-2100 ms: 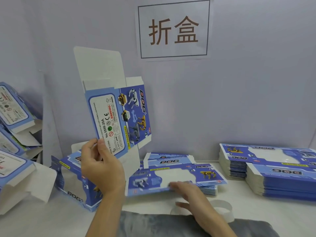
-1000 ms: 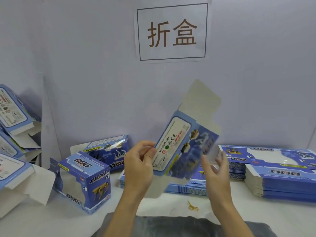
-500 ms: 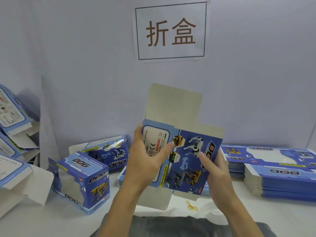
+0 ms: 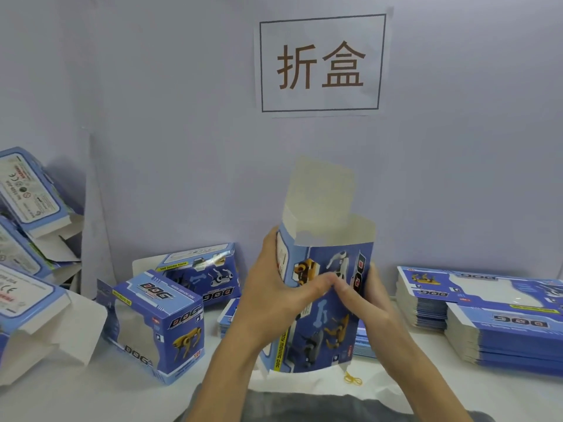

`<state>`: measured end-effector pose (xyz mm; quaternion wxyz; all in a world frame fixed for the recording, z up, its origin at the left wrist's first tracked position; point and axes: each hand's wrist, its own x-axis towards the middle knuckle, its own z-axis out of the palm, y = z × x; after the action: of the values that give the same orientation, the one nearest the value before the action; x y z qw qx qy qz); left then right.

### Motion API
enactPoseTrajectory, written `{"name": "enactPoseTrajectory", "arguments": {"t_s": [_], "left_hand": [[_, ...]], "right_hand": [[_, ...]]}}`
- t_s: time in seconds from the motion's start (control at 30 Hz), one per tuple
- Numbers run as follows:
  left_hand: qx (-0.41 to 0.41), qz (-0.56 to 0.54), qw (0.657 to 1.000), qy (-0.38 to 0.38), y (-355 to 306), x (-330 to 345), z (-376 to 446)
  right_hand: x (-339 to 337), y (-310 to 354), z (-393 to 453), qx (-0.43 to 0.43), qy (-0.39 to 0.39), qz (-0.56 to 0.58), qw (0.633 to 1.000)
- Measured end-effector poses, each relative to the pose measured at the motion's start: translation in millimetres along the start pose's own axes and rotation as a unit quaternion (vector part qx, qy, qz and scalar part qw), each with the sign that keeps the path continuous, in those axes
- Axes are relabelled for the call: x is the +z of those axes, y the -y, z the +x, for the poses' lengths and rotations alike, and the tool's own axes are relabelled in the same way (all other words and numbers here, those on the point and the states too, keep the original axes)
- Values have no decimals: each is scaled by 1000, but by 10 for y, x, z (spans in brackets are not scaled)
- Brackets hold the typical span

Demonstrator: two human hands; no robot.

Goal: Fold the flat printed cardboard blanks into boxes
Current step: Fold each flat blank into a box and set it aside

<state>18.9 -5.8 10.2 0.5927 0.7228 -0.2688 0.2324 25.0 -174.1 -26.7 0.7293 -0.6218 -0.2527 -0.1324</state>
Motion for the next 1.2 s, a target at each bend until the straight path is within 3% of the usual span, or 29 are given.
{"name": "enactPoseTrajectory", "arguments": {"t_s": [0.13,0.3,0.53,0.7,0.83,1.0,1.2], "left_hand": [[-9,-43,997,-66,35,-89,37],[-38,-75,995,-51,108,-73,45],[-58,-106,992,-38,195,8,37],[-131,-80,988,1,254,45,13],[-98,-70,993,-15,344,93,2],[-71,-70,994,-52,359,115,8],[-126,-100,987,24,341,34,31]], "right_hand": [[41,231,139,-31,0,-69,997],[86,423,297,-110,-27,-162,980],[62,237,237,-123,-88,-103,983],[3,312,281,-87,-205,-67,973],[-33,273,304,-96,-195,-44,975],[41,194,281,-98,-130,-108,981],[31,146,280,-112,-134,-121,977]]}}
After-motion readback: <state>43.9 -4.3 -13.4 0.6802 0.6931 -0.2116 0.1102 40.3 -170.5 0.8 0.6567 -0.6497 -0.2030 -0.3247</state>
